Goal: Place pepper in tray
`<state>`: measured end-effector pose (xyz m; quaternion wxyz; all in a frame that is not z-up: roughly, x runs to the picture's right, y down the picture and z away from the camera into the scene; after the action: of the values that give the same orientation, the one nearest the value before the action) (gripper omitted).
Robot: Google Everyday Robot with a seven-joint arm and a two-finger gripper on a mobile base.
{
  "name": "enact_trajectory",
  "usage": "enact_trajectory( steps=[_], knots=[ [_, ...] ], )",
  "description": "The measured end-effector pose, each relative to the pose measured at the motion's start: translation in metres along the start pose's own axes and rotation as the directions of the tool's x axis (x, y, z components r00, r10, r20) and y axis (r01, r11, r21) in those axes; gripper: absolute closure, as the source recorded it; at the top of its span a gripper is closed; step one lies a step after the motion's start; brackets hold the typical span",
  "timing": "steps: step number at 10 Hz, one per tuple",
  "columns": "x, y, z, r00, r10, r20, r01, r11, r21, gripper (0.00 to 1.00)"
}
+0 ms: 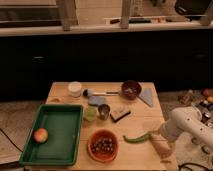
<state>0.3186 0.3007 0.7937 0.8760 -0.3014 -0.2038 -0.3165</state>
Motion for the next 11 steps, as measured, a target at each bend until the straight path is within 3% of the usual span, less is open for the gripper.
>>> enact_trajectory(
  steps=[6, 8, 9, 10, 11],
  knots=[
    [0.0001, 0.0004, 0.0000, 1.000, 0.001, 0.000, -0.001, 1.000, -0.001, 0.22],
    [0.0001, 0.0007, -0.0004, 1.000, 0.001, 0.000, -0.001, 1.000, -0.001, 0.41],
    [0.0003, 0.0013, -0.0009, 1.000, 0.002, 0.000, -0.002, 1.000, -0.002, 0.45],
    [0.0006, 0.0022, -0.0016, 1.000, 0.004, 0.000, -0.004, 1.000, -0.001, 0.44],
    [0.0011, 0.0035, -0.0029, 1.000, 0.005, -0.002, -0.005, 1.000, -0.003, 0.36]
  ],
)
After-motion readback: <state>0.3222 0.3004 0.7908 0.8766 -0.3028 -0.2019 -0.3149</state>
